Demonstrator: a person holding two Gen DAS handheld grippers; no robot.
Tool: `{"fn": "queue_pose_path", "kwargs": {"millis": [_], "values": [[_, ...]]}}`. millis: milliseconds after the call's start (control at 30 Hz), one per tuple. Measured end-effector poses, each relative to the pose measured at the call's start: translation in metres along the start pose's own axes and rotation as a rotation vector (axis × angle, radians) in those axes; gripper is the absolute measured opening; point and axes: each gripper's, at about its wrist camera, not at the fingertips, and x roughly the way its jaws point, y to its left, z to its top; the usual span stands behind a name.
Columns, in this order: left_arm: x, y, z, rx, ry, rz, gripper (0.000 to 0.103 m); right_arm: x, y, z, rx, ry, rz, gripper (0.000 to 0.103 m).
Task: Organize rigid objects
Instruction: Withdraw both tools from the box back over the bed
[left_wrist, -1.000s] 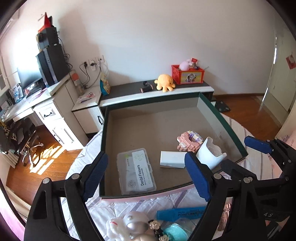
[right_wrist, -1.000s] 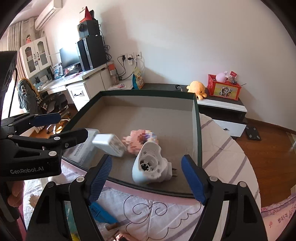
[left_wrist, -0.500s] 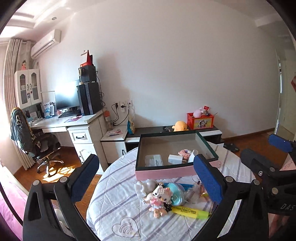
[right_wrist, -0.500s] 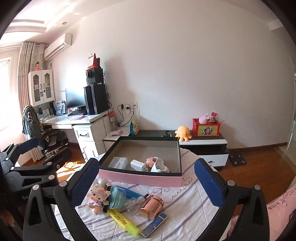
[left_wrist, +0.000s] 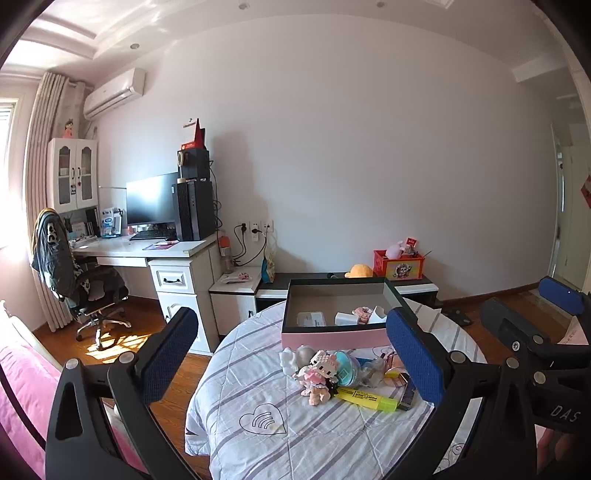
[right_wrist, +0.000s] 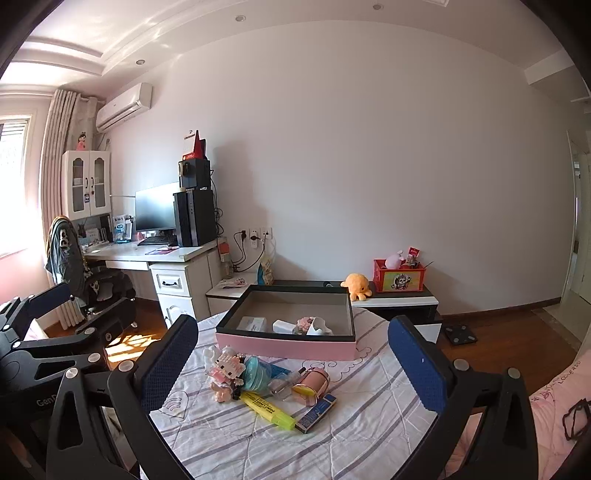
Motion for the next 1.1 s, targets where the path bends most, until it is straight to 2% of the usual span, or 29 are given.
{"fn": "queue_pose_path", "kwargs": {"millis": [333, 567, 900, 1100], "values": [[-0.016, 0.002, 0.002, -0.010, -0.041, 0.013, 0.103, -0.016, 0.003, 0.002, -0.015, -0.033, -0.003, 0.103], [-0.011, 0.000, 0.000, -0.006, -0.023, 0.006, 0.103, -0.013, 0.001, -0.001, -0.014, -0.021, -0.006, 0.103], [0.023, -0.008, -0.016, 0.017, 0.061, -0.002, 0.103, 0.012, -0.011, -0.016, 0.004, 0.053, -0.016, 0.103], [0.062, -0.012, -0.039, 0.017, 0.174, -0.038, 0.103, 0.041, -0.019, -0.036, 0.013, 0.136, -0.013, 0.103]]}}
